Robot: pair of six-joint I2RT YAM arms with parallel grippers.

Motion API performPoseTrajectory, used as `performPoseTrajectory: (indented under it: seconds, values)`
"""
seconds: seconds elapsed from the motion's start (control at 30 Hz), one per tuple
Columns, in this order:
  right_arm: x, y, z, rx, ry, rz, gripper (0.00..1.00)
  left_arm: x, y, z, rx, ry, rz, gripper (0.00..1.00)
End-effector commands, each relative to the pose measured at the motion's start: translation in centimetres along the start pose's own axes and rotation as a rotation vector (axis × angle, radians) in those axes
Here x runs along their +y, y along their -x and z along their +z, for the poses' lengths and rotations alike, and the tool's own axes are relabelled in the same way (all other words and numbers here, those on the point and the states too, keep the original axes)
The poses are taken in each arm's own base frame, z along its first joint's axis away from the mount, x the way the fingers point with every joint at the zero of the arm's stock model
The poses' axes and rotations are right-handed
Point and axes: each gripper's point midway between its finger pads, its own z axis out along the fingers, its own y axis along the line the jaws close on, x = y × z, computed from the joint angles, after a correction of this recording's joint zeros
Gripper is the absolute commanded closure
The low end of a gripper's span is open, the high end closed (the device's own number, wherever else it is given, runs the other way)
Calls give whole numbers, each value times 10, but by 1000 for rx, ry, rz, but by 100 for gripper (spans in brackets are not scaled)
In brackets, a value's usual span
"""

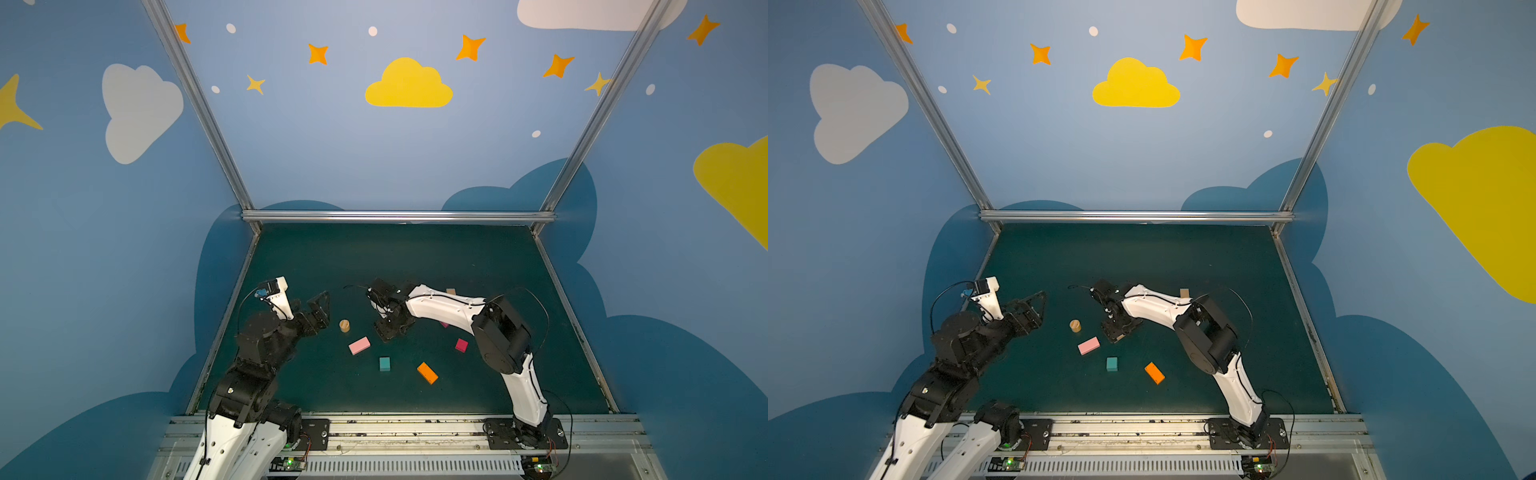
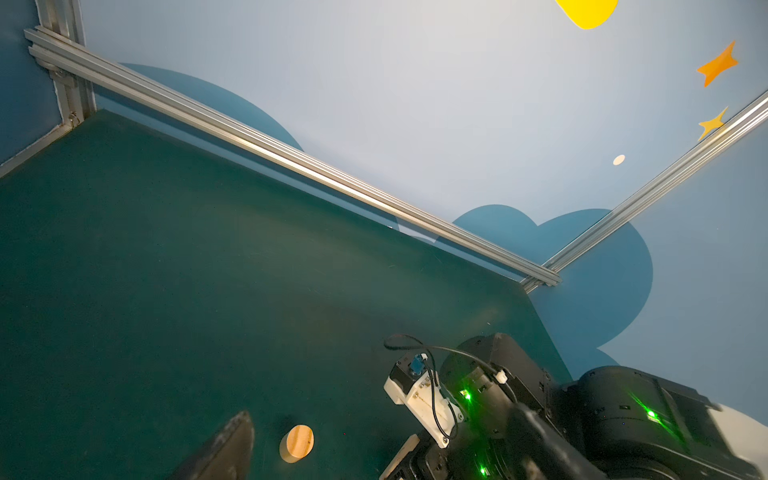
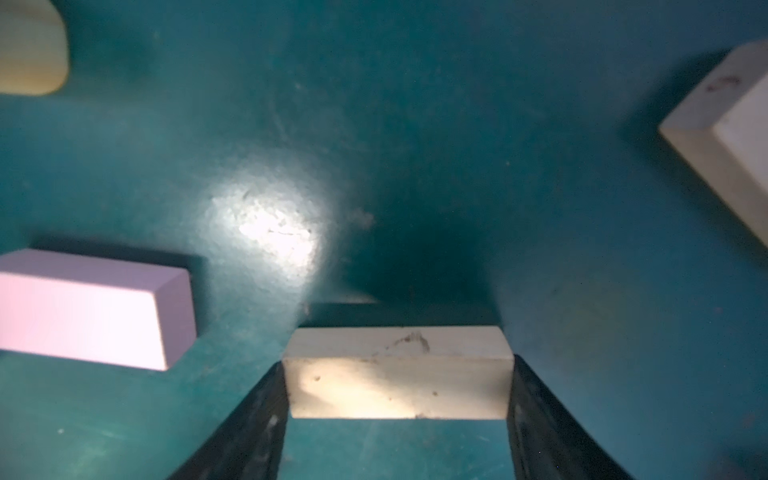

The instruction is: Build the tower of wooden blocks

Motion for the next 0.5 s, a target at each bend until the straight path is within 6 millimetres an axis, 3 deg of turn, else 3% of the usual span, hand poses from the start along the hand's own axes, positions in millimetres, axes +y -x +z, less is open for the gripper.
performPoseTrajectory:
  seconds: [0.0, 0.47]
  values:
    - [-4, -3, 1, 18, -14, 33, 36, 0, 1, 0, -8, 2, 17, 6]
    - [-52, -2, -14, 6, -111, 350, 38, 1, -2, 3, -6, -1, 30, 6]
